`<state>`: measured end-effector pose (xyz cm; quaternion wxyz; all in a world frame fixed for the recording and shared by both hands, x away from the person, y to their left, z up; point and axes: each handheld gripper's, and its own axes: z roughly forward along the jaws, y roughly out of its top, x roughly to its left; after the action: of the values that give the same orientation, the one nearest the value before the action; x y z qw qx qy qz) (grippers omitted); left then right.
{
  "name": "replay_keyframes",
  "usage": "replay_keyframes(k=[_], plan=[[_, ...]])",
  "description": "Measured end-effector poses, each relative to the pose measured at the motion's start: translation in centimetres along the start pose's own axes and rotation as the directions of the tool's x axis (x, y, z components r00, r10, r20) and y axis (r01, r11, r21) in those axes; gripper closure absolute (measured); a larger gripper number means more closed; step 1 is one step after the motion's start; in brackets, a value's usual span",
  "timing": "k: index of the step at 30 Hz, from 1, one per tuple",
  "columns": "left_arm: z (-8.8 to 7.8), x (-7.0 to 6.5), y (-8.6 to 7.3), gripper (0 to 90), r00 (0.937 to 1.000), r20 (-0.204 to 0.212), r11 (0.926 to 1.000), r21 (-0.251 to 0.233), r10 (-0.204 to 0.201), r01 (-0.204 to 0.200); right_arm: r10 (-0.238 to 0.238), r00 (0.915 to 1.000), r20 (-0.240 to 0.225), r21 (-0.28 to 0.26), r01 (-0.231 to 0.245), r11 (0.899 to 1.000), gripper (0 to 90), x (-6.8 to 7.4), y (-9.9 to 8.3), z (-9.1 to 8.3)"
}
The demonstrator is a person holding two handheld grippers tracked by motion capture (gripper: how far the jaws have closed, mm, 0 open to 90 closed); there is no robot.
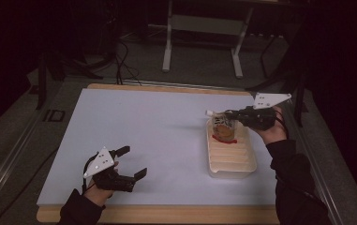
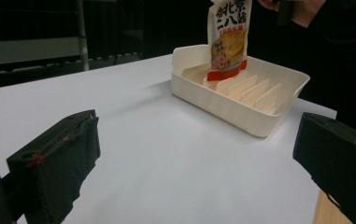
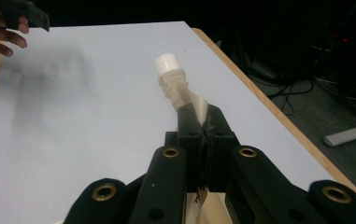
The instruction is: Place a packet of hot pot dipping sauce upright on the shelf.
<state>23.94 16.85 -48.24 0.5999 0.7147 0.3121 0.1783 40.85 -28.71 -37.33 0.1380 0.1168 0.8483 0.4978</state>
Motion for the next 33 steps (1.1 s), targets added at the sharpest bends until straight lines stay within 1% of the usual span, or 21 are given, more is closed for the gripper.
replay_keyframes(k=[1, 4, 5, 6, 8, 12, 13, 14, 17, 20, 22, 24, 26, 28, 29, 31, 33], plan=[[0.0, 0.0, 0.0, 0.7, 1.0000, -0.001, 1.0000, -0.001, -0.002, 0.002, -0.003, 0.9999, -0.013, 0.002, 0.003, 1.000, 87.9, 0.0, 0.0, 0.2], [0.0, 0.1, 0.0, 0.7, 1.0000, 0.000, 1.0000, -0.001, -0.010, 0.010, -0.002, 0.9997, -0.026, 0.006, 0.002, 1.000, 87.7, 0.1, 0.1, 0.7], [0.0, 0.1, 0.0, 0.7, 0.9999, 0.000, 0.9999, -0.001, -0.011, 0.011, 0.002, 0.9992, -0.040, -0.003, -0.002, 1.000, 87.3, 0.2, 0.0, 1.0], [0.0, 0.1, -0.1, 0.7, 0.9999, 0.001, 0.9999, -0.001, -0.014, 0.014, 0.003, 0.9991, -0.041, -0.005, -0.003, 1.000, 87.2, 0.2, 0.0, 1.1], [0.0, 0.1, -0.1, 0.7, 0.9999, 0.001, 0.9999, -0.001, -0.016, 0.016, 0.010, 0.9991, -0.042, -0.009, -0.010, 1.000, 87.1, 0.1, -0.1, 1.2], [0.0, 0.1, -0.1, 0.7, 0.9997, 0.004, 0.9997, 0.000, -0.023, 0.023, 0.041, 0.9978, -0.052, -0.017, -0.042, 0.999, 87.1, -0.3, -0.5, 1.4], [0.0, 0.1, -0.1, 0.7, 0.9997, 0.004, 0.9997, 0.000, -0.025, 0.025, 0.046, 0.9970, -0.063, -0.017, -0.047, 0.999, 87.2, -0.3, -0.5, 1.4], [0.1, 0.1, -0.1, 0.7, 0.9997, 0.004, 0.9997, 0.000, -0.025, 0.025, 0.042, 0.9970, -0.065, -0.011, -0.043, 0.999, 87.2, -0.3, -0.4, 1.5], [0.2, 0.1, -0.1, 0.7, 0.9996, 0.007, 0.9996, -0.001, -0.028, 0.028, -0.004, 0.9986, -0.053, 0.012, 0.005, 1.000, 87.3, -0.6, 0.2, 1.9], [0.2, 0.1, -0.1, 0.7, 0.9995, 0.008, 0.9995, -0.003, -0.030, 0.030, -0.017, 0.9980, -0.062, 0.019, 0.018, 1.000, 87.2, -1.1, 0.7, 2.3], [0.1, 0.1, -0.1, 0.7, 0.9994, 0.009, 0.9994, -0.005, -0.034, 0.034, -0.004, 0.9958, -0.091, 0.008, 0.005, 1.000, 86.9, -1.4, 0.7, 2.7], [0.1, 0.1, -0.1, 0.7, 0.9993, 0.010, 0.9994, -0.005, -0.035, 0.035, -0.009, 0.9946, -0.104, 0.022, 0.012, 1.000, 86.8, -1.6, 0.8, 3.2], [0.1, 0.1, -0.2, 0.7, 0.9990, 0.012, 0.9991, -0.004, -0.043, 0.043, -0.005, 0.9917, -0.129, 0.025, 0.008, 1.000, 86.4, -1.6, 0.7, 3.7], [0.2, 0.1, -0.2, 0.7, 0.9986, 0.014, 0.9987, -0.005, -0.050, 0.051, -0.008, 0.9900, -0.141, 0.052, 0.016, 0.999, 86.4, -1.5, 0.6, 4.2], [0.2, 0.1, -0.3, 0.7, 0.9988, 0.014, 0.9989, -0.001, -0.046, 0.046, -0.010, 0.9895, -0.144, 0.066, 0.020, 0.998, 86.2, -1.4, 0.5, 4.5], [0.2, 0.1, -0.3, 0.7, 0.9989, 0.015, 0.9990, 0.002, -0.044, 0.044, 0.000, 0.9870, -0.160, 0.057, 0.010, 0.998, 85.9, -1.3, 0.0, 4.7], [0.2, 0.1, -0.3, 0.7, 0.9987, 0.014, 0.9988, 0.001, -0.049, 0.049, 0.017, 0.9876, -0.156, 0.056, -0.009, 0.998, 85.2, -1.3, -0.4, 4.6]])
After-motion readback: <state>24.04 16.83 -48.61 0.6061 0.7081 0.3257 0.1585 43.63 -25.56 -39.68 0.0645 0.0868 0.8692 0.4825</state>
